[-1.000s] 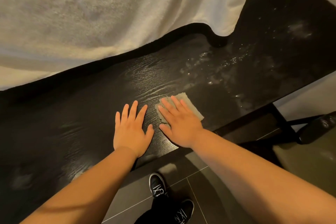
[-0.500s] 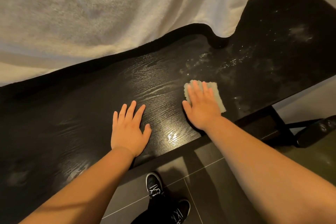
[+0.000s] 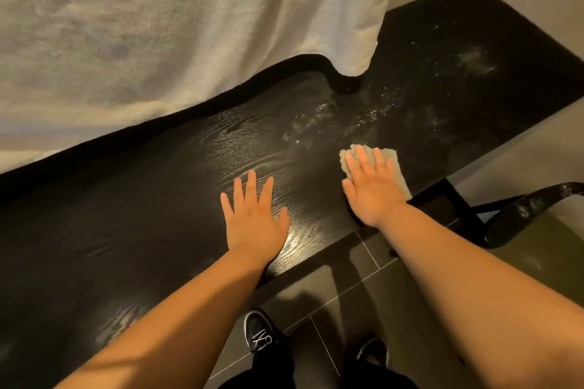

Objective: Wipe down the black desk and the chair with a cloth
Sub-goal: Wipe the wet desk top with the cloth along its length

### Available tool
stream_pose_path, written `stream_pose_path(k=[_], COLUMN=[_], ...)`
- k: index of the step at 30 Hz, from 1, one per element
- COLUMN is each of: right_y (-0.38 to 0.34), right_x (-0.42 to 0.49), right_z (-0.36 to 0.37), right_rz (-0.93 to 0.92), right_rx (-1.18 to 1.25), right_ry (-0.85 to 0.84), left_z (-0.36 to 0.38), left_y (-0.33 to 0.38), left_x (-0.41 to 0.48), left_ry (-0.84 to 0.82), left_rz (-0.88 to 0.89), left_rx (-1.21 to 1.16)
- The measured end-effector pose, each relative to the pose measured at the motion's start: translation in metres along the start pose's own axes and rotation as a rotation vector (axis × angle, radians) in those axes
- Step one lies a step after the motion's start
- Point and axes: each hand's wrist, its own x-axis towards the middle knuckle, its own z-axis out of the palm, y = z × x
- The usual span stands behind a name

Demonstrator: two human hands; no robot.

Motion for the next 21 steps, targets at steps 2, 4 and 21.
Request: stream_pose_path(k=[2,4,21], right_y=[-0.022,-0.037,0.103], right_x=[-0.014,-0.033,0.016], right_z=[0.008,0.025,-0.002], right_rz=[-0.108,-0.28,-0.121], right_rx=[0.055,0.032,-0.015], right_ry=[0.01,0.05,0.048], left_z=[0.004,0.006,0.018], left_y=[0.009,0.02,0.082], left_x=[-0.002,0.001,0.008], left_ry=[0.017,0.017,0.038], left_rz=[-0.053,-0.124,-0.223], left_rx=[-0.005,-0.047,0.067])
